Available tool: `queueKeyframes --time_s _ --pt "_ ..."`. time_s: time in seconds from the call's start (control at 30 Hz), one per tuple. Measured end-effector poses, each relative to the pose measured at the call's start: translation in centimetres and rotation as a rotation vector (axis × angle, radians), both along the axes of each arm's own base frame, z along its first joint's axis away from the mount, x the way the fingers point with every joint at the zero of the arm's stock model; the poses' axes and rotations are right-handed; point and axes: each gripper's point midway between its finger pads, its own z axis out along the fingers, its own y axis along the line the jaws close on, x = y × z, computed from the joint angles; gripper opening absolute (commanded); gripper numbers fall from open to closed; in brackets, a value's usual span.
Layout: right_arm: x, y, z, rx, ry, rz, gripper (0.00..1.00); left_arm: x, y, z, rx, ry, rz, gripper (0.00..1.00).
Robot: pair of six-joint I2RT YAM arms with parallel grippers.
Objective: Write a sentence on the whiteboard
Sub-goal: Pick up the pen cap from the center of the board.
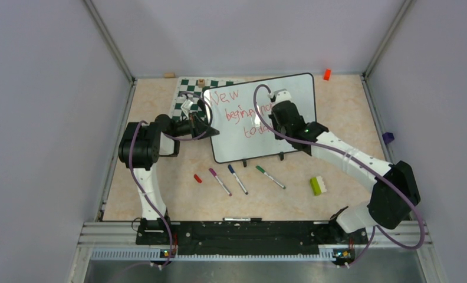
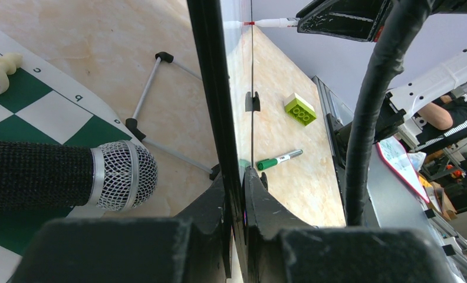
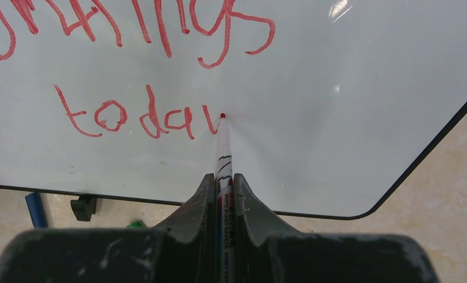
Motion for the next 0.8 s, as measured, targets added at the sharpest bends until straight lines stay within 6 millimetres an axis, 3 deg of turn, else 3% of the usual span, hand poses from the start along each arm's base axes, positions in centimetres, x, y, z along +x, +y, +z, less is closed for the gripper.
queueKeyframes --time_s 0.47,0.8 --pt "0.1 0.1 0.1 0.004 -0.003 0.0 0.0 0.0 0.0 0.0 0.0 0.001 0.001 0.0" --pt "-1.4 -0.5 -1.9 0.003 0.048 0.008 0.0 0.0 0.0 0.0 0.0 0.001 0.0 0.0"
